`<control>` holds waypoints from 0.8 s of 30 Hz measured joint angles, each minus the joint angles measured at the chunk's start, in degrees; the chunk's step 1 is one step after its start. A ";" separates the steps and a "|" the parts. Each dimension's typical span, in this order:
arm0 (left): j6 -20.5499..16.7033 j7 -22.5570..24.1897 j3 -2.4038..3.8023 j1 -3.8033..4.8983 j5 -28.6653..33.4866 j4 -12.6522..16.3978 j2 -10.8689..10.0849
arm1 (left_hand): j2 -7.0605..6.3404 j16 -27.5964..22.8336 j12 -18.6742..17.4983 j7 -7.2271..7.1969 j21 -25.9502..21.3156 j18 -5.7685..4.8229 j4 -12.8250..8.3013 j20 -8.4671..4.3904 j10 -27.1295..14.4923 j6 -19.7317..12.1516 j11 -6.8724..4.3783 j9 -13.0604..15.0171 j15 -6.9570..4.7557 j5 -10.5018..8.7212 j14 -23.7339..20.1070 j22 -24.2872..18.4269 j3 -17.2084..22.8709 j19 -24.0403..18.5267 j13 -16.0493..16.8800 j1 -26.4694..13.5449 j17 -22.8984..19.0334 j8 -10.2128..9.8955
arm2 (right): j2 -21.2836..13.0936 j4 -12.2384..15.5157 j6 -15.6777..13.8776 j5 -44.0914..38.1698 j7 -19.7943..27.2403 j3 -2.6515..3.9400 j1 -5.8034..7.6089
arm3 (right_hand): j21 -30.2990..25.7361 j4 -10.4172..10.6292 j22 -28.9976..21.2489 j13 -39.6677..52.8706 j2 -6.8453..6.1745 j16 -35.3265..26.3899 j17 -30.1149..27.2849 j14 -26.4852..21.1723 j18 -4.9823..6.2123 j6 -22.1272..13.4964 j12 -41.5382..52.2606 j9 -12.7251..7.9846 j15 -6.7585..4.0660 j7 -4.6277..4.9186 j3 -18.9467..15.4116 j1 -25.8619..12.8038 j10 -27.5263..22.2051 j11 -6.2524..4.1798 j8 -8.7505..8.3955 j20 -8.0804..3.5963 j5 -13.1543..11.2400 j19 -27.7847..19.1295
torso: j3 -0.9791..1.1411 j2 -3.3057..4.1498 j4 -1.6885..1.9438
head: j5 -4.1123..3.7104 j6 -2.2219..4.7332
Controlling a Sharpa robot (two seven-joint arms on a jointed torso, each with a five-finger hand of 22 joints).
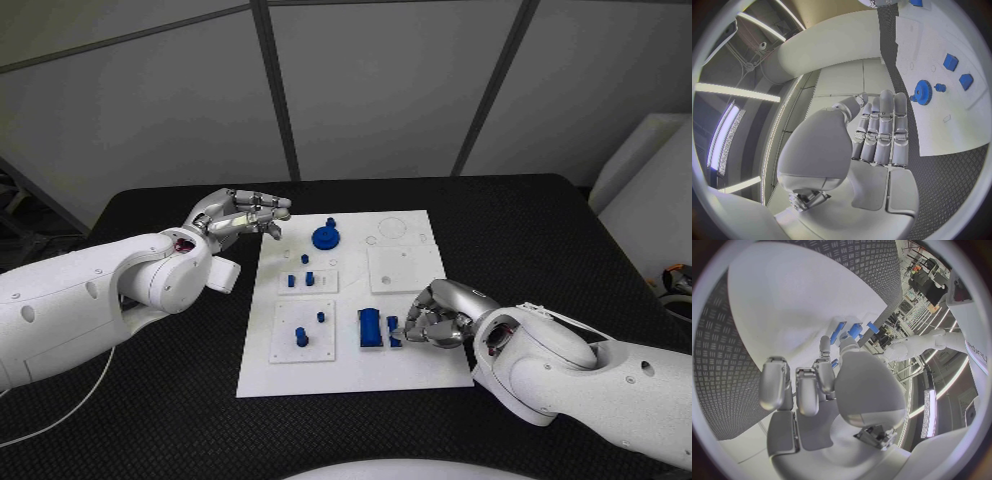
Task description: Assemble the parts on the task board
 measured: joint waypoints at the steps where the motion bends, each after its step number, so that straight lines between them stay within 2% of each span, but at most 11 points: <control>1: 0.00 0.00 0.00 0.00 0.00 -0.01 0.00 | 0.00 0.00 0.00 0.00 0.00 0.00 0.00 0.00 0.00 0.00 0.00 0.00 0.00 0.00 0.00 0.00 0.00 0.00 0.00 0.00 0.00 0.00 | -0.01 0.00 0.03 -0.01 0.20 0.00 0.00 | 0.00 0.00 0.00 0.05 0.01 0.00 0.00 0.00 0.00 0.00 0.00 0.00 0.00 0.00 0.00 0.37 0.00 0.00 0.00 0.00 -0.68 0.00 | 0.01 0.00 -0.03 | 0.01 0.03; 5: 0.02 -0.01 0.00 0.00 0.00 -0.04 0.11 | 0.00 0.00 0.00 0.00 0.00 0.00 0.00 0.00 0.00 0.00 0.00 0.00 0.00 0.00 0.00 0.00 0.00 0.00 0.00 0.00 0.00 0.00 | 0.16 -0.33 0.10 -0.23 0.90 -0.01 -0.01 | 0.00 -0.46 0.00 0.17 0.34 0.00 0.00 0.00 0.00 0.00 0.02 0.07 0.00 0.00 -0.02 1.37 0.00 0.00 -0.01 0.00 -2.13 0.00 | 0.03 0.00 -0.05 | -0.06 0.16; 15: 0.05 -0.02 0.00 0.00 0.00 -0.10 0.19 | 0.00 0.00 0.00 0.00 0.00 0.00 0.00 0.00 0.00 0.00 0.00 0.00 0.00 0.00 0.00 0.01 0.00 0.00 0.00 0.00 0.00 0.00 | 1.95 -2.69 0.29 -1.18 1.40 -0.01 -0.02 | 0.00 -0.46 -0.01 0.16 0.97 0.00 0.05 0.00 0.01 0.00 0.24 0.06 0.01 0.00 -0.02 2.25 -0.01 0.01 0.21 0.00 -2.13 0.00 | 0.05 0.09 0.07 | -0.14 0.15; 24: 0.08 -0.03 0.00 0.00 0.00 -0.14 0.28 | 0.00 0.00 0.00 0.00 0.00 0.00 0.00 0.00 -0.21 0.00 -0.22 0.00 0.00 0.00 0.00 -0.10 0.00 0.00 0.00 0.00 -0.06 0.00 | 2.51 -3.07 0.30 -2.10 1.48 0.03 -0.01 | 0.00 -1.11 -0.01 0.15 1.16 0.00 0.04 0.00 0.01 0.00 0.50 0.12 0.01 0.00 0.01 3.40 -0.02 0.01 0.20 0.00 -1.97 0.00 | 0.03 0.10 0.07 | -0.09 -0.04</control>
